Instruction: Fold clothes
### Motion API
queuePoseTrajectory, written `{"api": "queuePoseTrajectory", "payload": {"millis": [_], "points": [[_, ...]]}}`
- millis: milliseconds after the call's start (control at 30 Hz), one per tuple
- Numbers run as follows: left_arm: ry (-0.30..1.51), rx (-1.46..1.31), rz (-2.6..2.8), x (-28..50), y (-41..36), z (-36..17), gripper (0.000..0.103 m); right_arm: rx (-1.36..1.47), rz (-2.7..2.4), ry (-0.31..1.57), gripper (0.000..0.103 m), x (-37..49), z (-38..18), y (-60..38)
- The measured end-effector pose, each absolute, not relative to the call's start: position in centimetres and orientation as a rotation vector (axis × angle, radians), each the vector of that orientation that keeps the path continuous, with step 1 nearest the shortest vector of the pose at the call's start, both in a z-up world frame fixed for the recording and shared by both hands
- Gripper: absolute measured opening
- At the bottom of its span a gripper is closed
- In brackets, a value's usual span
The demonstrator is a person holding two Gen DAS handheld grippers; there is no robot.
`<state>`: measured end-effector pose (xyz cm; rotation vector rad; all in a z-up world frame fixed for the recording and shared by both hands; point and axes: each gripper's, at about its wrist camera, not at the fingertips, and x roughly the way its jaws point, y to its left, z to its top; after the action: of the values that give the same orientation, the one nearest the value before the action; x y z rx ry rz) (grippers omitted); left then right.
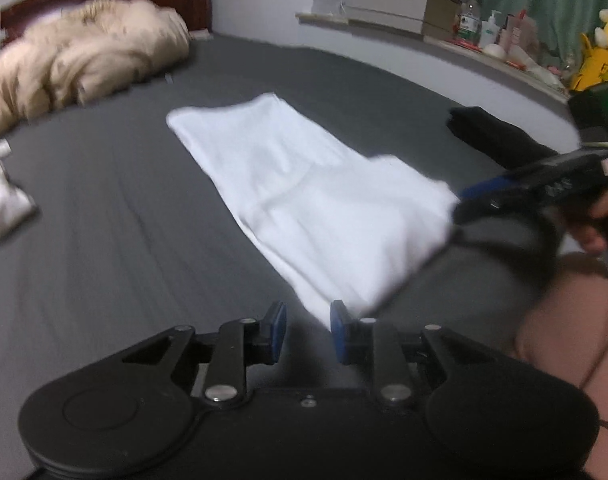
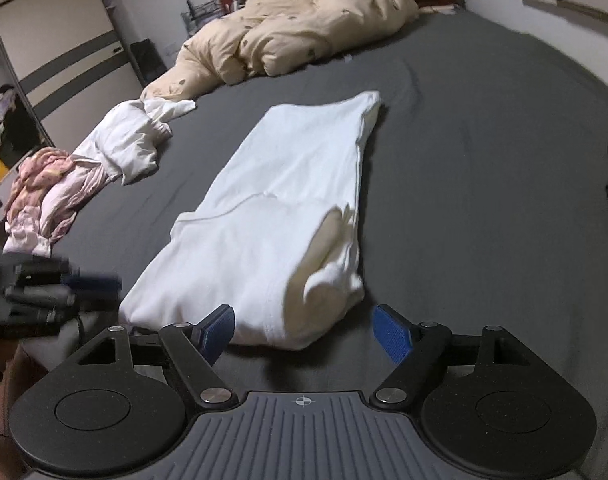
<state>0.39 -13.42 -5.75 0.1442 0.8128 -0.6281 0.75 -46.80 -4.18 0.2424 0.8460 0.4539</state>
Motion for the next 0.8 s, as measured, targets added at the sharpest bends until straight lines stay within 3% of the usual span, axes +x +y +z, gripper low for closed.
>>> {"api": "queuePoseTrajectory", "payload": {"millis": [200,300,433,533,567,633,800], "points": [[0.879,-0.049,-0.600,1.8,-12.7,-6.3,0.024,0.477,0.406,0.874,0.075,2.3,-4.8,-48.2],[0.883,-0.042,-0.585,2.2,-13.1,-6.6,0.024,0.483,0.382,0.924,0.056,3.2,-5.1,-48.2],[0.915,-0.073,-0.566,2.5,-13.4,-7.1,0.024,0.496,0.380,0.938,0.048,3.4,-5.1,-47.7],[0.921,-0.110,-0.550,2.7,-13.4,-7.3,0.024,0.483,0.365,0.931,0.036,3.3,-5.3,-47.1],[0.920,-0.117,-0.546,2.6,-13.4,-7.3,0.023,0.493,0.359,0.932,0.030,3.2,-5.4,-47.1],[0.912,-0.123,-0.549,2.5,-13.5,-7.3,0.008,0.512,0.345,0.930,0.024,3.1,-5.6,-47.0],[0.876,-0.149,-0.559,1.9,-13.1,-6.4,0.004,0.507,0.317,0.911,0.017,2.4,-4.8,-46.5]]}}
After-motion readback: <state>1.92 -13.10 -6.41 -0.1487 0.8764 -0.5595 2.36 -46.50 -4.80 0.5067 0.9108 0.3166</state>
